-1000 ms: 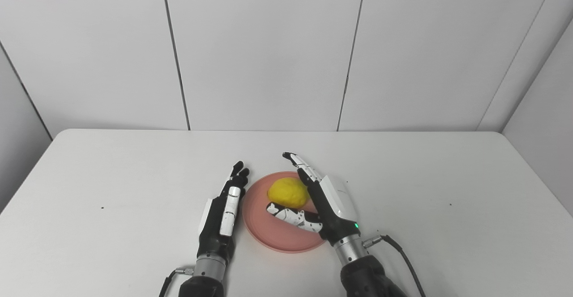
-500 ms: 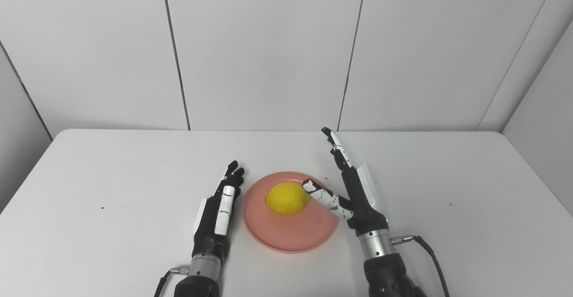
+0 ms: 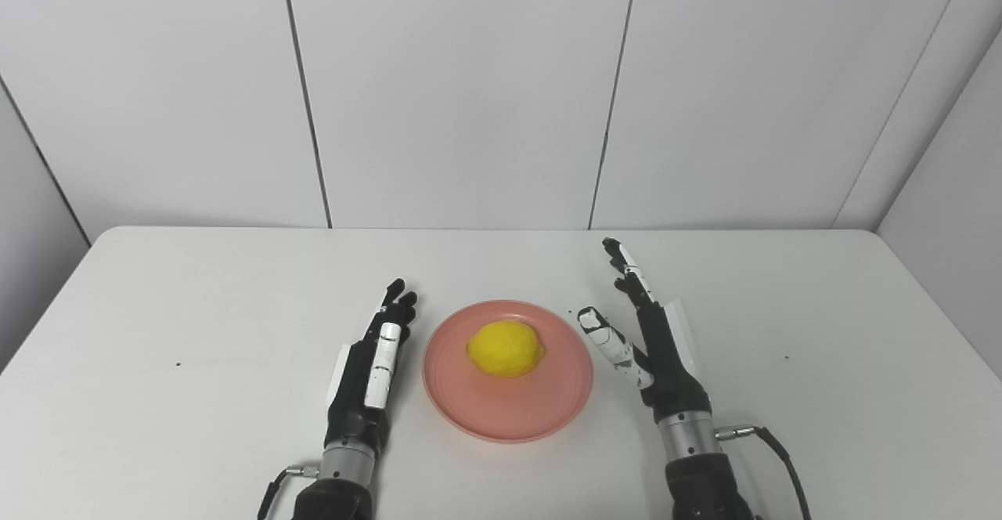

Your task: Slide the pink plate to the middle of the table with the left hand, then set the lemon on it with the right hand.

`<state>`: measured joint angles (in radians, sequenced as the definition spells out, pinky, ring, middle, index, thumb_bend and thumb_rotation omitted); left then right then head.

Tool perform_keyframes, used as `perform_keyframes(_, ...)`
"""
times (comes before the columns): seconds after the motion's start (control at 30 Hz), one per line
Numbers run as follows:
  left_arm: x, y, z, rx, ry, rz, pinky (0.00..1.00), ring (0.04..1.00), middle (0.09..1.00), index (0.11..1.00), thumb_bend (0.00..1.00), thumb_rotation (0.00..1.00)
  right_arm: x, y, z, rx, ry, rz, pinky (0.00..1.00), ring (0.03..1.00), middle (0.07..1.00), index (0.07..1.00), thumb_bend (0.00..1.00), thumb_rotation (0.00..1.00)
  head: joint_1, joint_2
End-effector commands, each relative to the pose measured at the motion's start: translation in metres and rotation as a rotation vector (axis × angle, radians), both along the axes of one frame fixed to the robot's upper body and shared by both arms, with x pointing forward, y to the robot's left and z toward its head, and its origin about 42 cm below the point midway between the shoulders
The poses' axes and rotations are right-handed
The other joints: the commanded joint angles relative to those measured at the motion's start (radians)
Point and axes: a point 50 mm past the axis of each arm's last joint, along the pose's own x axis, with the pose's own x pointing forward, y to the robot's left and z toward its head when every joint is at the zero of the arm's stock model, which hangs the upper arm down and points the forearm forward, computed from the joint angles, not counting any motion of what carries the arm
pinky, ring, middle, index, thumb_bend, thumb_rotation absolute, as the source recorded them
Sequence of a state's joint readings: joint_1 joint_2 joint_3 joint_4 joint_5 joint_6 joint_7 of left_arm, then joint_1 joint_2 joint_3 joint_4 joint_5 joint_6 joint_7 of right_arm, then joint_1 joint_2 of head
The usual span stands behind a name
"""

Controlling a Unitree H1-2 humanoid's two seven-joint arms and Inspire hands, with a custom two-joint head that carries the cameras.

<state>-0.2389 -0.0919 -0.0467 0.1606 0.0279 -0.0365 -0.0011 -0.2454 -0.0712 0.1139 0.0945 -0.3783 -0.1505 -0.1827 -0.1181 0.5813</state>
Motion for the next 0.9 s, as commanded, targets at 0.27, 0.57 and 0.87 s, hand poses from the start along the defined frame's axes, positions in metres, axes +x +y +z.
perform_keyframes(0.27, 0.012, 0.001, 0.019, -0.007, -0.097, -0.001, 0.99, 0.951, 0.939, 0.936, 0.68, 1.00, -0.005, 0.012, 0.003, 0.175, 0.042, 0.065, 0.91, 0.947, 0.964, 0.953, 0.60, 1.00, -0.005, 0.010)
perform_keyframes(0.57, 0.013, 0.003, 0.020, 0.007, -0.098, -0.005, 0.99, 0.956, 0.945, 0.941, 0.69, 1.00, -0.012, 0.019, 0.001, 0.300, 0.061, 0.093, 0.92, 0.945, 0.980, 0.968, 0.67, 1.00, -0.011, 0.031)
perform_keyframes(0.87, 0.012, 0.003, 0.024, 0.002, -0.097, -0.027, 1.00, 0.968, 0.954, 0.949, 0.68, 1.00, -0.019, 0.019, -0.003, 0.355, 0.067, 0.033, 0.99, 0.959, 0.978, 0.969, 0.73, 1.00, -0.018, 0.040)
